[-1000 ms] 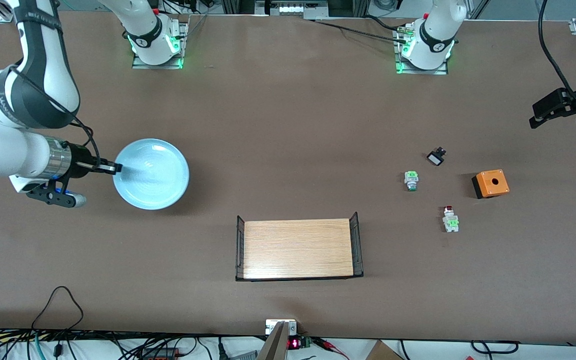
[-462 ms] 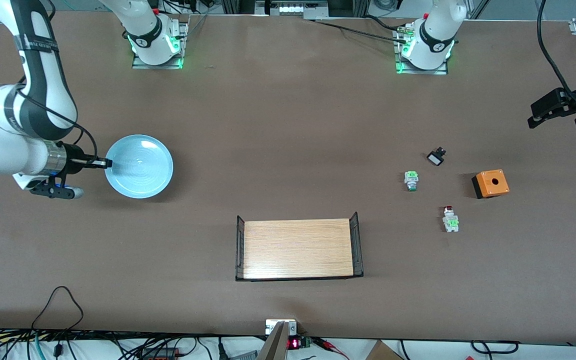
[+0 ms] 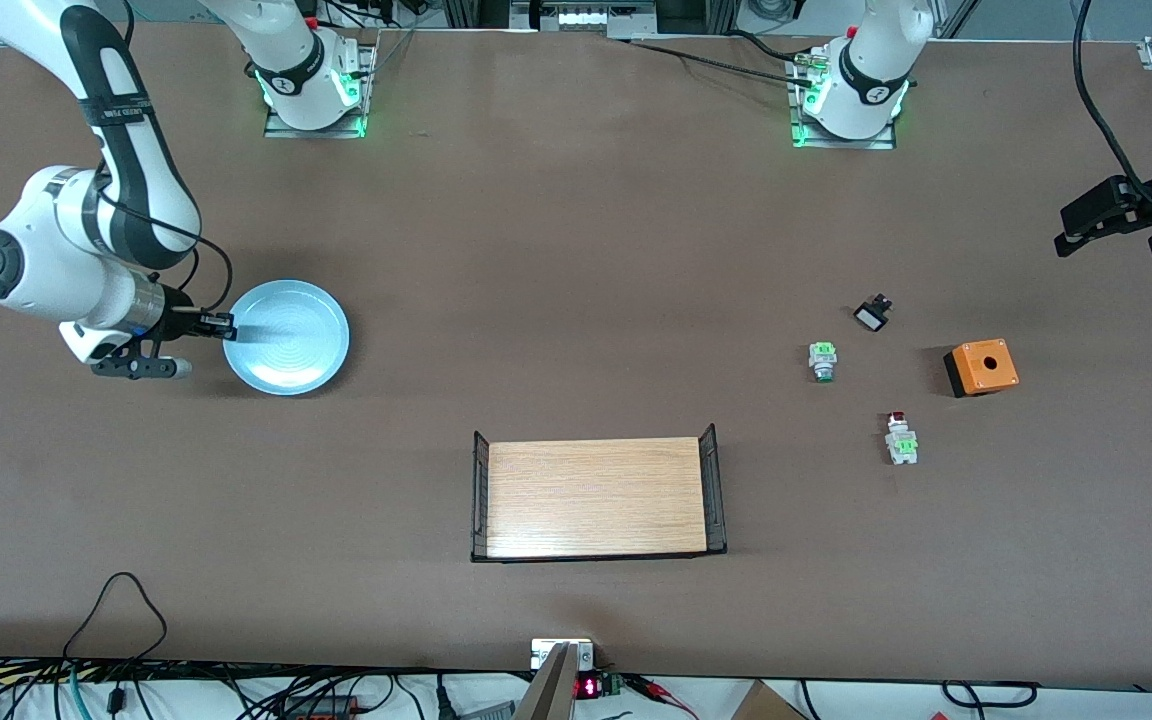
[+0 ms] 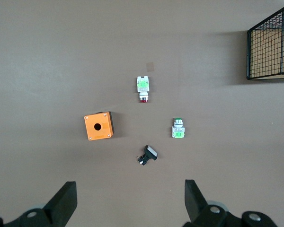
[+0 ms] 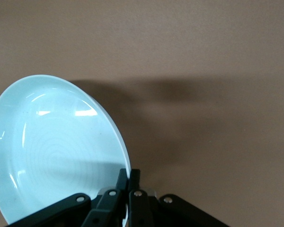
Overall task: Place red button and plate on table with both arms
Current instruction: 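Lower the plate onto the table with the right gripper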
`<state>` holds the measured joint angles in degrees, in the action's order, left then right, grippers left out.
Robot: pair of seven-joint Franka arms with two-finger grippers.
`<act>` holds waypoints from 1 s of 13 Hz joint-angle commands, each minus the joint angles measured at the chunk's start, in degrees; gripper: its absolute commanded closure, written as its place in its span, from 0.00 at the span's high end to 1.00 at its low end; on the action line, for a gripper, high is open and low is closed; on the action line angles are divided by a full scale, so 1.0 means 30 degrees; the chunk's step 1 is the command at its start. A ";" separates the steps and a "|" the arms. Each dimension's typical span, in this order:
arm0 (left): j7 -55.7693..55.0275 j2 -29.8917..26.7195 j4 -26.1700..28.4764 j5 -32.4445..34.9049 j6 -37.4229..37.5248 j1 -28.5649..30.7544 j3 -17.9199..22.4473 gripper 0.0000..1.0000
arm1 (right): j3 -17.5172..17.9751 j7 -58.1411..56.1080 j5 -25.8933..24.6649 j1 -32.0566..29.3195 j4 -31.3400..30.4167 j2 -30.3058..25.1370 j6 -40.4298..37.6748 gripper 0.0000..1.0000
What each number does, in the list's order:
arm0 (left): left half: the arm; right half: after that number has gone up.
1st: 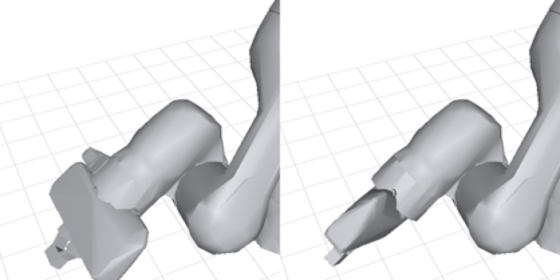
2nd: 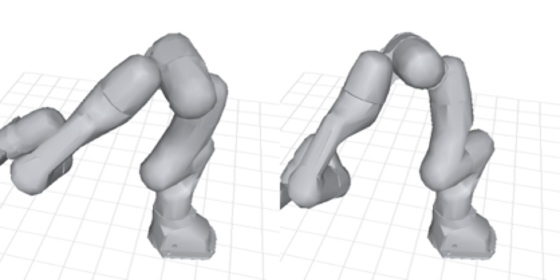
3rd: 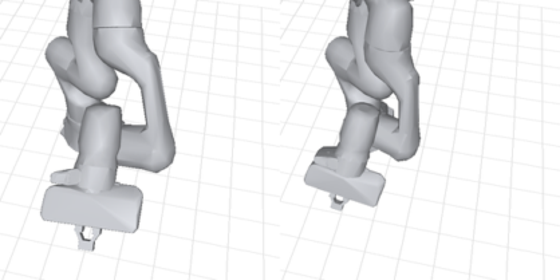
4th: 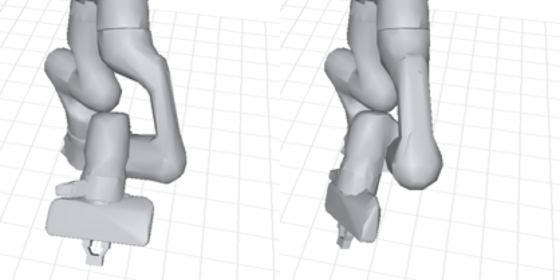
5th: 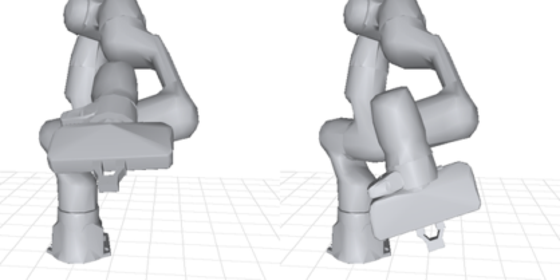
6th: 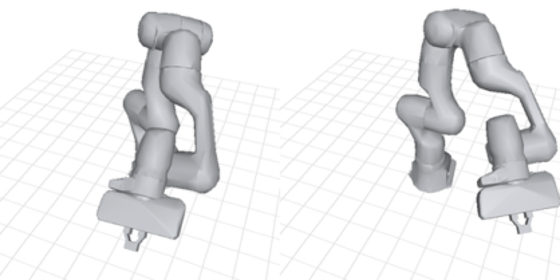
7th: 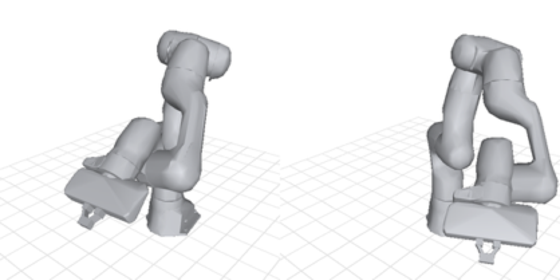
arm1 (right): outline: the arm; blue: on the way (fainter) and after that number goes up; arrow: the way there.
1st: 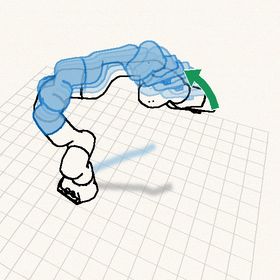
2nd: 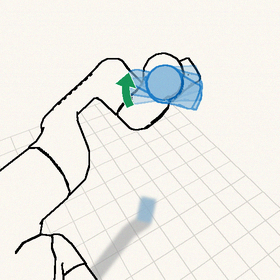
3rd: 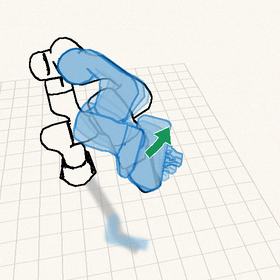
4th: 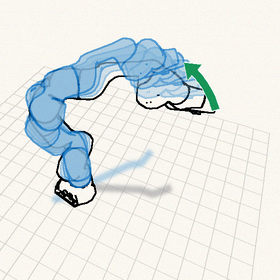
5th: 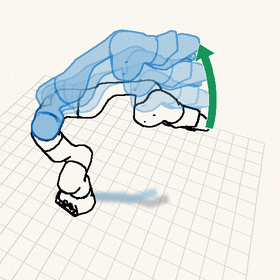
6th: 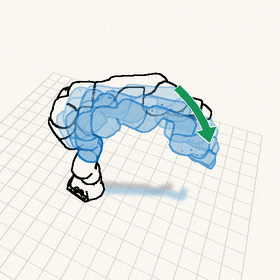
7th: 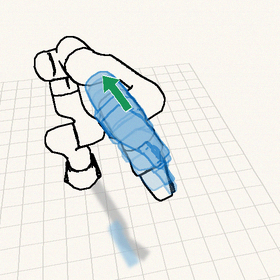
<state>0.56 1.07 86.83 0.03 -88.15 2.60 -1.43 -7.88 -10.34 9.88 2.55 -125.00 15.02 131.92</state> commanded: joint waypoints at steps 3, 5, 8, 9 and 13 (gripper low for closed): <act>-0.0156 -0.0094 -0.0320 -0.0040 0.0378 -0.0045 -0.0022 1.00 | 0.0254 -0.1680 0.0016 -0.1114 -0.1343 -0.0379 0.1874 0.00; -0.0156 -0.0094 -0.0321 -0.0040 0.0378 -0.0045 -0.0022 1.00 | 0.0254 -0.1681 0.0221 -0.1173 -0.1372 0.0031 0.2255 0.00; -0.0156 -0.0123 -0.0321 -0.0040 0.0378 -0.0045 -0.0051 1.00 | 0.0283 -0.1798 0.0222 -0.1319 -0.1372 0.0646 0.2637 0.00; -0.0156 -0.0123 -0.0408 -0.0011 0.0378 -0.0045 -0.0051 1.00 | 0.0255 -0.1653 0.0222 -0.1291 -0.1314 0.0648 0.2435 0.36; -0.0156 -0.0094 -0.0936 -0.0010 0.0495 -0.0045 0.0037 1.00 | 0.0429 -0.0105 0.0222 -0.1203 0.0319 -0.0376 -0.0630 1.00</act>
<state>0.54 1.04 85.21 0.03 -88.07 2.60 -1.46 -7.68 -13.20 10.05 -0.39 -127.17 16.41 136.36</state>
